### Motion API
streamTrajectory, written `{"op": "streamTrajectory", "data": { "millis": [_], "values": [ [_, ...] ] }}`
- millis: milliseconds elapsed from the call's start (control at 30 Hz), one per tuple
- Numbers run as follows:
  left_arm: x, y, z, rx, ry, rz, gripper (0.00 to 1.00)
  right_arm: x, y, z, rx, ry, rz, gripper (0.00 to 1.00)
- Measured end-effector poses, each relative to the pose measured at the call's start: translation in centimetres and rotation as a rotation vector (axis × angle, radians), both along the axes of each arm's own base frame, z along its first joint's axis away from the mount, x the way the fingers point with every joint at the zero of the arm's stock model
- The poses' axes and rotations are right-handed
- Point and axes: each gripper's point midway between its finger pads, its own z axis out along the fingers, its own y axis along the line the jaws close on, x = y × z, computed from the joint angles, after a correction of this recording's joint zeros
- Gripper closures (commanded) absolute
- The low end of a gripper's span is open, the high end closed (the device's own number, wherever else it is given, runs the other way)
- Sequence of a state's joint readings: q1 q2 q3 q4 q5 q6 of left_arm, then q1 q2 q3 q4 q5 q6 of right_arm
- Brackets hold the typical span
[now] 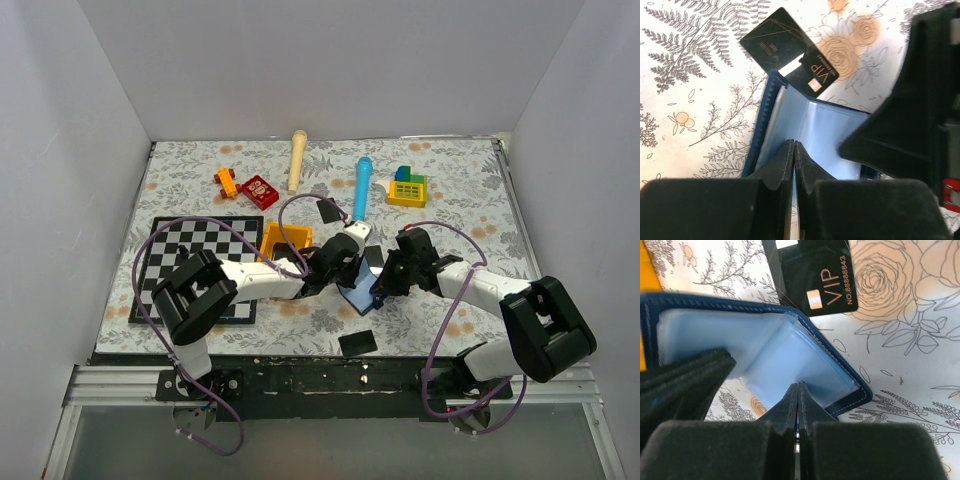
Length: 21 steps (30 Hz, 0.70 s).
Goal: Put the credit cards into the card holder
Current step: Pick up the card holder from the corner of the board.
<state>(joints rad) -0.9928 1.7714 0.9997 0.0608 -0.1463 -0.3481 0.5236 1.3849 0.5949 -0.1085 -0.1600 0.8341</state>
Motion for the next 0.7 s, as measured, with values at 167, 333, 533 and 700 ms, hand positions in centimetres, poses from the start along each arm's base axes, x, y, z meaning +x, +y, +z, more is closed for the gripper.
{"op": "streamTrajectory", "data": {
  "millis": [167, 333, 533, 700],
  "values": [
    [0.7, 0.8, -1.4, 0.030, 0.011, 0.026, 1.00, -0.3, -0.1, -0.3, -0.002, 0.009, -0.003, 0.99],
    [1.1, 1.1, -1.6, 0.029, 0.008, 0.044, 1.00, -0.3, -0.2, -0.3, -0.005, 0.010, -0.004, 0.99],
    [1.3, 1.6, -2.6, 0.026, 0.024, 0.077, 1.00, -0.3, -0.5, -0.4, -0.021, 0.010, -0.012, 0.99],
    [1.2, 1.5, -3.6, 0.005, 0.044, 0.097, 1.00, -0.4, -0.8, -0.4, -0.035, 0.010, -0.016, 0.99]
  ]
}}
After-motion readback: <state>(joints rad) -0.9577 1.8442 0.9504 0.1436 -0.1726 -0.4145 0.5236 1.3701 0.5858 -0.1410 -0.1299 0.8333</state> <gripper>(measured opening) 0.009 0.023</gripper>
